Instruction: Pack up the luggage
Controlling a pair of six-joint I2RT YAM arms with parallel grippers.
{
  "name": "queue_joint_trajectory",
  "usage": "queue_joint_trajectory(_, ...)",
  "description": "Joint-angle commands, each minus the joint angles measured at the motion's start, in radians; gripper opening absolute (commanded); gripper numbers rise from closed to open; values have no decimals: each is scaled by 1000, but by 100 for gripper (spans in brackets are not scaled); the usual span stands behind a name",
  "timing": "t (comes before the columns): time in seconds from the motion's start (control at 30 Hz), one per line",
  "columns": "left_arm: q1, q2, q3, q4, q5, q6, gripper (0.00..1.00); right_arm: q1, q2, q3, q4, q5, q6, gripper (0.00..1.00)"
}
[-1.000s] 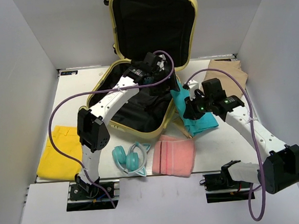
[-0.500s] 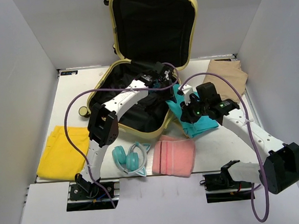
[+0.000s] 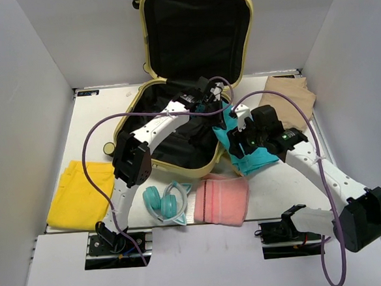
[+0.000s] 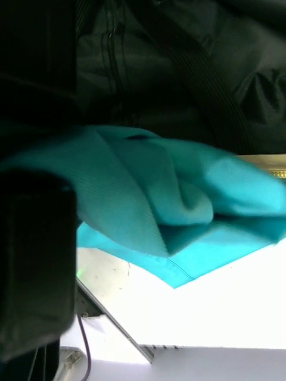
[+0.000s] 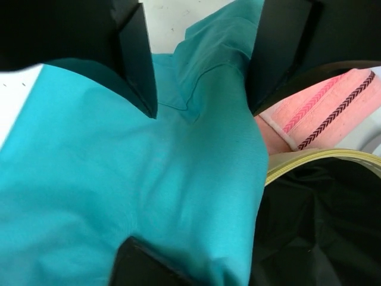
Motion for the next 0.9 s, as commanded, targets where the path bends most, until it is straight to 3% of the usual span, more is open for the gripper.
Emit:
queue_joint_trajectory(0.0,-14,-105,112,71,62,73,23,-3,-38,6,47,67,17,63)
queue_joint_trajectory(0.1,-14,-110,88,47,36,100,38,-1,-24,17,30,73,14,57)
queue_joint_trajectory(0.2,-13,-99,85,25,30,114,39,-3,-6,24,22,77,20,53)
queue_joint_trajectory(0.27,-16,-90,92,-2,33,119,33,-1,2,30,13,74,20,53)
queue_joint_trajectory(0.3,-16,-87,94,-12,33,128,19,-1,6,32,11,73,25,53)
queue_joint_trajectory(0.4,-22,-91,91,-23,7,139,0,-1,13,38,7,70,29,53)
queue_joint_trajectory(0.47,-30,-105,85,-20,-4,172,0,0,13,35,5,58,31,53)
queue_joint_trajectory(0.57,-33,-137,68,11,-13,192,0,-1,0,35,1,56,36,61)
queue_joint_trajectory(0.63,-34,-175,66,36,-71,218,0,-1,-12,34,5,71,43,76)
queue_joint_trajectory(0.7,-30,-214,44,71,-117,232,0,-4,-35,31,17,100,49,80)
queue_joint_trajectory(0.73,-27,-247,36,98,-127,241,0,-3,-50,20,30,108,60,87)
queue_joint_trajectory(0.87,2,-364,-59,186,-176,239,0,-4,-110,-3,54,176,75,90)
